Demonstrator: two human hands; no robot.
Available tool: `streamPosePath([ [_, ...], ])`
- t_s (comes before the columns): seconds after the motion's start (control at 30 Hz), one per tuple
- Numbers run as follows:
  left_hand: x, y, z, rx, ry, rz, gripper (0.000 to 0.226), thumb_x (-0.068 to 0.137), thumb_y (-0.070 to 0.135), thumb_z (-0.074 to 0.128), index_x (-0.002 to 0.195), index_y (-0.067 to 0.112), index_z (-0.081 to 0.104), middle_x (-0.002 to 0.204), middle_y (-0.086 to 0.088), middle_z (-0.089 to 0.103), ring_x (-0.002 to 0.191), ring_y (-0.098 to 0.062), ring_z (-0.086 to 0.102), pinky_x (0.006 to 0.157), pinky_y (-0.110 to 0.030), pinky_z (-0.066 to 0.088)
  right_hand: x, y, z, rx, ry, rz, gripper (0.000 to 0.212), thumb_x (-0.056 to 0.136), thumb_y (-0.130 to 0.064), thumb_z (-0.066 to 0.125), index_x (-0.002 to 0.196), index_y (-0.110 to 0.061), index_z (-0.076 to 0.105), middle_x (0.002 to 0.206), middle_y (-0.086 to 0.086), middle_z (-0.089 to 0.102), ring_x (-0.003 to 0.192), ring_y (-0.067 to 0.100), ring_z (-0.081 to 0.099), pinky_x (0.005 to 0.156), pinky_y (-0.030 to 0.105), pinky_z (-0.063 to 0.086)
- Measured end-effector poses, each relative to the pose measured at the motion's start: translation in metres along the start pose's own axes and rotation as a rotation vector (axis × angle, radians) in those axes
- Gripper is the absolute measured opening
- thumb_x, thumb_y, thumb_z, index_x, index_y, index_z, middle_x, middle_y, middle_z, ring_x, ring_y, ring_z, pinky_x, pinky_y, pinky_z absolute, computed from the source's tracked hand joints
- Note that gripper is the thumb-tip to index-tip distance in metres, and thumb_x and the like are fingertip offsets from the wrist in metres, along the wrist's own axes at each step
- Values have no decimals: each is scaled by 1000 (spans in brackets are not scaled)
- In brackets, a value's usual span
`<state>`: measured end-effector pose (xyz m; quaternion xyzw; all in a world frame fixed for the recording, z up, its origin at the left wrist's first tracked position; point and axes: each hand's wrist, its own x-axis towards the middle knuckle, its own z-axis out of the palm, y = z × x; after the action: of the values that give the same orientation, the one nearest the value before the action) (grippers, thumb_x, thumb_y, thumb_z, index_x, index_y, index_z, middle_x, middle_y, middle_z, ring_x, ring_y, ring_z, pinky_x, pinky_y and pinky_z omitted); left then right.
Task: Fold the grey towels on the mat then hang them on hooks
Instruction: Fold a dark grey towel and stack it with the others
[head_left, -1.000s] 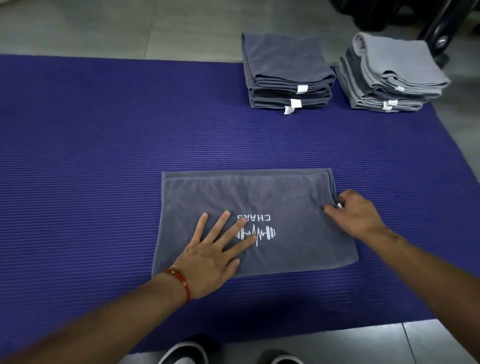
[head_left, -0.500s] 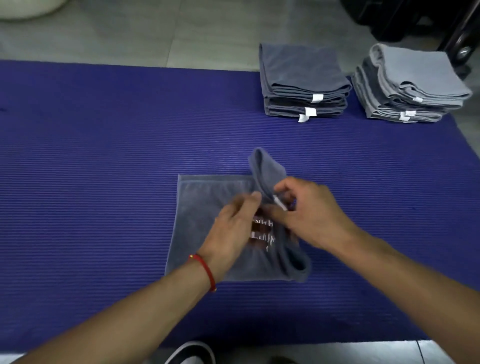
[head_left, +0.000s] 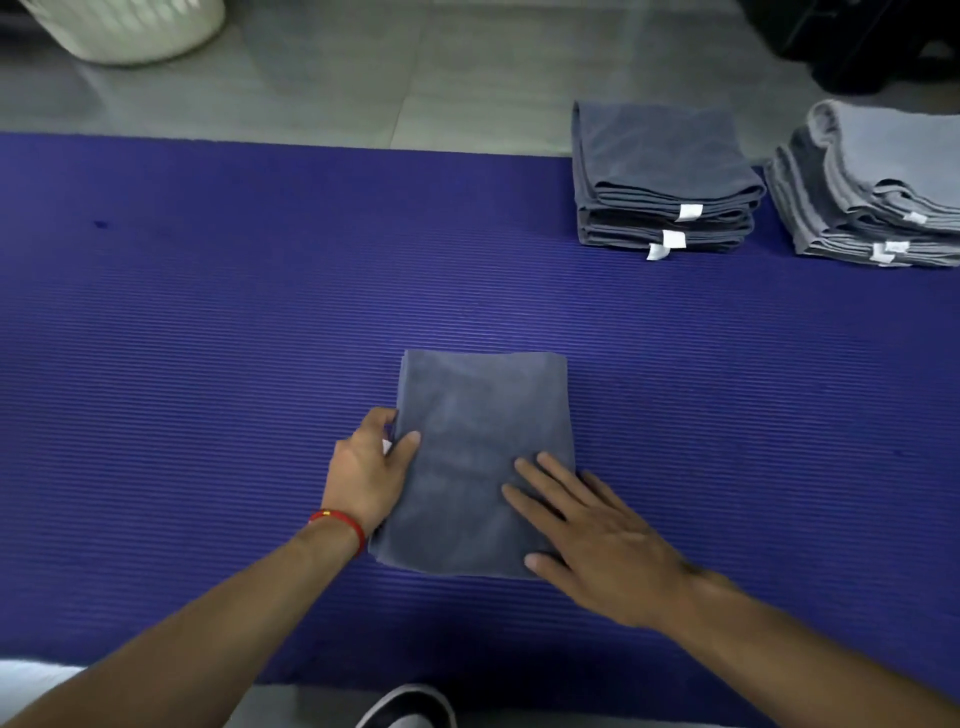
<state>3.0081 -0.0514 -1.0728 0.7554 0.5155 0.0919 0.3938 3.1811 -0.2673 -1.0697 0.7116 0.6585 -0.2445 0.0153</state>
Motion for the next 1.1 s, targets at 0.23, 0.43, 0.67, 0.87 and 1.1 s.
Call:
streamPosePath([
  [0.23, 3, -10, 6, 78, 77, 121, 30, 98, 36, 61, 122, 20, 57, 84, 5, 66, 84, -24, 65, 74, -36, 49, 42, 20, -29, -11, 177, 165, 65, 105, -52, 30, 163, -33, 5, 169, -6, -18, 155, 18, -20, 127, 50, 6],
  [0.43, 8, -10, 4, 222, 48, 88, 35, 97, 38, 60, 126, 20, 52, 106, -5, 66, 98, -34, 63, 79, -42, 47, 48, 30, -24, 75, 123, 231, 69, 105, -55, 32, 162, -34, 1, 170, -9, -13, 157, 17, -10, 126, 47, 15],
  [0.67, 52, 27, -4, 589, 44, 694, 57, 92, 29, 61, 145, 14, 47, 149, -12, 44, 138, -35, 40, 112, -56, 34, 0, -17, 10, -15, 289, 697, 65, 88, -80, 30, 103, -27, 63, 106, -2, 53, 101, 21, 47, 90, 42, 40],
  [0.87, 117, 90, 7, 869, -604, 513, 75, 89, 28, 72, 152, 11, 35, 148, -15, 45, 137, -33, 43, 112, -39, 36, -4, -53, 12, 472, 252, 680, 40, 88, -59, 62, 105, -25, 48, 98, -10, 61, 93, 14, 61, 86, 36, 51],
  [1.1, 123, 107, -9, 703, -719, 291, 46, 79, 30, 81, 121, 20, 65, 119, 2, 64, 109, -19, 63, 94, -33, 52, -15, -27, -27, 1154, 400, 796, 24, 82, -20, 76, 97, -20, 58, 89, 5, 74, 75, 17, 70, 74, 40, 61],
])
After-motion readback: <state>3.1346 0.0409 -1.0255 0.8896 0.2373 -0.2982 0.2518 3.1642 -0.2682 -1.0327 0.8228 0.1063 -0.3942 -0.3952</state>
